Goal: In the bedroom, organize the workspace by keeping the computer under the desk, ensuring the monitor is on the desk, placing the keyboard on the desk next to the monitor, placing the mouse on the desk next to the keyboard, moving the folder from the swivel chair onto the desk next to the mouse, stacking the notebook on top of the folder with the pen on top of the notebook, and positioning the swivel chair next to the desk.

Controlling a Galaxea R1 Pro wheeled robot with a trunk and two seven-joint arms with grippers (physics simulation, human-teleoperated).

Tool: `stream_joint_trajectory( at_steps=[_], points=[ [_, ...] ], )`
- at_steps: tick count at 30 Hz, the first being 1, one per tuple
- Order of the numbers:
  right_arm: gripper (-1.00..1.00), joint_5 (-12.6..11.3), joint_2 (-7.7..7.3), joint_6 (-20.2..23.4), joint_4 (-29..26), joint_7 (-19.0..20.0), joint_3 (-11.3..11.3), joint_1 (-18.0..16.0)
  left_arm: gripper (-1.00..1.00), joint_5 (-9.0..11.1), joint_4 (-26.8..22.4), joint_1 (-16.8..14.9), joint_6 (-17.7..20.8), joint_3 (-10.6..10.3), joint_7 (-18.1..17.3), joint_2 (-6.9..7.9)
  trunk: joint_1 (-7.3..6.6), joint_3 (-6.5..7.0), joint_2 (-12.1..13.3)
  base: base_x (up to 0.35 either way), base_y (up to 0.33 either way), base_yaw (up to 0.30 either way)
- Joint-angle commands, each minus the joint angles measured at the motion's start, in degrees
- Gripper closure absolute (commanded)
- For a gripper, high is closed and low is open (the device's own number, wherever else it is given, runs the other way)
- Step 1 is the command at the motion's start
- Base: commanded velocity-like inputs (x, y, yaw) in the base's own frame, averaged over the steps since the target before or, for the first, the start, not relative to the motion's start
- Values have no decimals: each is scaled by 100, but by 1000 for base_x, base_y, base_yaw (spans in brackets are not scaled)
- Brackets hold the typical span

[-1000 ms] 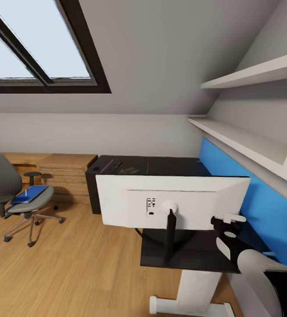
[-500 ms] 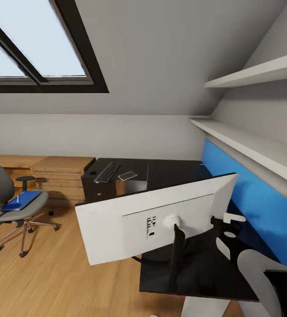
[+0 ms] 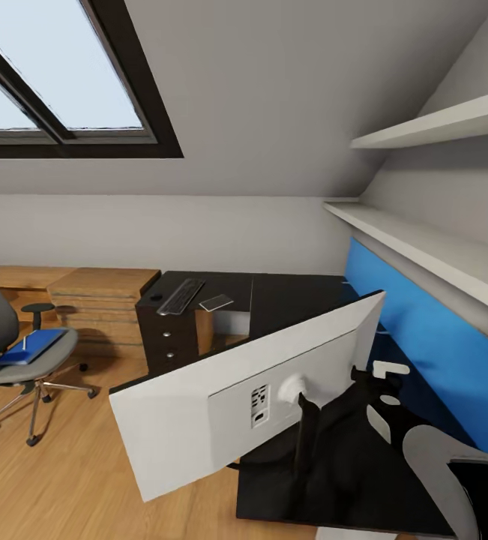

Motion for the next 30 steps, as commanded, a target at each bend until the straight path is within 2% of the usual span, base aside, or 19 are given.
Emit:
stream_joint_trajectory(
  at_steps=[1,3,5,13,15,18,19,21,22,24,26,30],
  points=[
    [-100,-37,2,-27,5,22,9,-3,-100,24,-2,-3,-20,-49,44,6,4,-5,-6,201,0,0],
    [-100,-33,3,-28,5,46,9,0,-100,24,-2,-3,-21,-49,44,2,4,-5,-6,235,0,0],
    [-100,-27,1,-31,5,268,9,5,-100,24,-2,-3,-23,-49,44,-2,4,-5,-6,129,0,0],
    [-100,-19,-5,-36,-1,363,10,6,-100,32,61,-3,36,-64,26,2,4,-5,-6,23,0,0],
    [-100,-19,-7,-36,-2,366,10,6,-100,28,314,-3,40,-77,17,-7,4,-5,-6,2,0,0],
    [-100,-23,-8,-37,-3,367,10,6,-100,11,962,-3,2,-90,-3,-19,4,-5,-6,1,0,0],
    [-100,-24,-5,-37,-3,368,10,6,-100,-2,1318,-3,-32,-96,-15,-16,4,-5,-6,0,0,0],
    [-100,-25,-1,-37,-3,368,10,10,-100,-13,1718,2,-177,-103,-25,-8,4,-5,-6,0,0,0],
    [-100,-29,9,-37,-5,368,10,11,-100,-11,1995,7,-799,-110,-39,32,4,-5,-6,0,0,0],
    [-100,-32,13,-37,-13,368,10,10,-100,-18,2044,18,-1109,-119,-52,38,4,-5,-6,0,0,0],
    [-100,-33,16,-37,-20,369,10,8,-100,-115,2097,32,-1594,-139,-157,25,4,-5,-6,0,0,0],
    [-100,-40,30,-37,-11,369,14,9,-100,-357,2118,39,-1909,-151,-446,0,4,-5,-6,0,0,1]
  ],
)
